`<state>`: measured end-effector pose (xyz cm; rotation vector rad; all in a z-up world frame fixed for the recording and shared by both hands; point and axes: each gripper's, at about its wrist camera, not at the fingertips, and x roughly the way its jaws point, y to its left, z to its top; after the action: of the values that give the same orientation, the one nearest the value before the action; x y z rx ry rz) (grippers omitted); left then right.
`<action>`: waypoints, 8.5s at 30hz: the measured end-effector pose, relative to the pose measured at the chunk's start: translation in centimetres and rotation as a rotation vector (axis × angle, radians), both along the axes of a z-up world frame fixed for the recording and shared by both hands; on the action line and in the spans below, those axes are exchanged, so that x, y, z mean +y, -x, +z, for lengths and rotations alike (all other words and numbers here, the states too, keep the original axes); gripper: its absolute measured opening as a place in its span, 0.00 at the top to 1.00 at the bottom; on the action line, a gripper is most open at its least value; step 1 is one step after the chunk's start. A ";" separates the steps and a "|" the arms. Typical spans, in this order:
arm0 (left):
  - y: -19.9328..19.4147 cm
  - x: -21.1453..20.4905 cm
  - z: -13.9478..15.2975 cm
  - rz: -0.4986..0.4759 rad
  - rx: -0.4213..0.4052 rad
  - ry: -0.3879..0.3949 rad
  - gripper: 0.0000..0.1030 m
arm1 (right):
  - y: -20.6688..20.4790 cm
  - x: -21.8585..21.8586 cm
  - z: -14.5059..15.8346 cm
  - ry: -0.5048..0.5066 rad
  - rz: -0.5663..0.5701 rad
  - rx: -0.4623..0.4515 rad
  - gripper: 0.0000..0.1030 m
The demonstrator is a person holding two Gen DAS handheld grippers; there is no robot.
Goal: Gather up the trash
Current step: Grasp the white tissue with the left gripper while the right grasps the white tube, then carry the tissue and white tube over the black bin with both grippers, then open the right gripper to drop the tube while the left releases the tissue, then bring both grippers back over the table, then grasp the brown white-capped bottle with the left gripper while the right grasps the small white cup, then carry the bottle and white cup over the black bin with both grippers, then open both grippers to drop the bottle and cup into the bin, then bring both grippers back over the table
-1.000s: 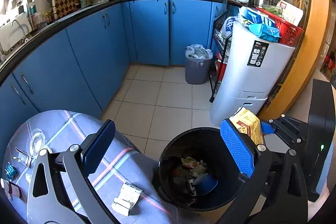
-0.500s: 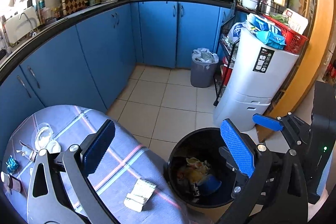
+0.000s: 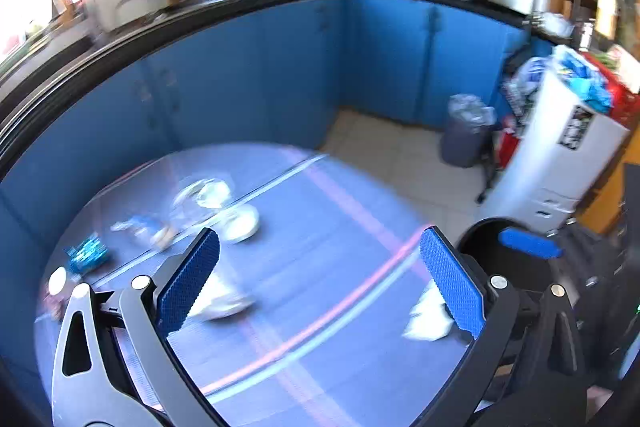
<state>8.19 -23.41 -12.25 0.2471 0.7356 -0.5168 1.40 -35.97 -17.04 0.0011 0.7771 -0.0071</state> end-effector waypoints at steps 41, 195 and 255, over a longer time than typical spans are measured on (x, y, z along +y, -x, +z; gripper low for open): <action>-4.8 6.7 -4.2 0.016 0.098 0.034 0.69 | -1.8 3.0 0.1 -0.012 0.044 -0.010 0.95; -4.6 8.5 -2.2 0.129 0.030 0.014 0.55 | -7.3 4.0 2.3 0.037 0.062 -0.024 0.62; 3.0 -11.4 4.1 -0.182 -0.137 0.005 0.24 | 4.4 -11.0 5.0 0.139 -0.306 -0.154 0.27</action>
<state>5.15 -34.78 -8.17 0.3434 0.5810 -0.6673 -2.98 -46.92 -12.05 -0.0114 0.6151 -0.3481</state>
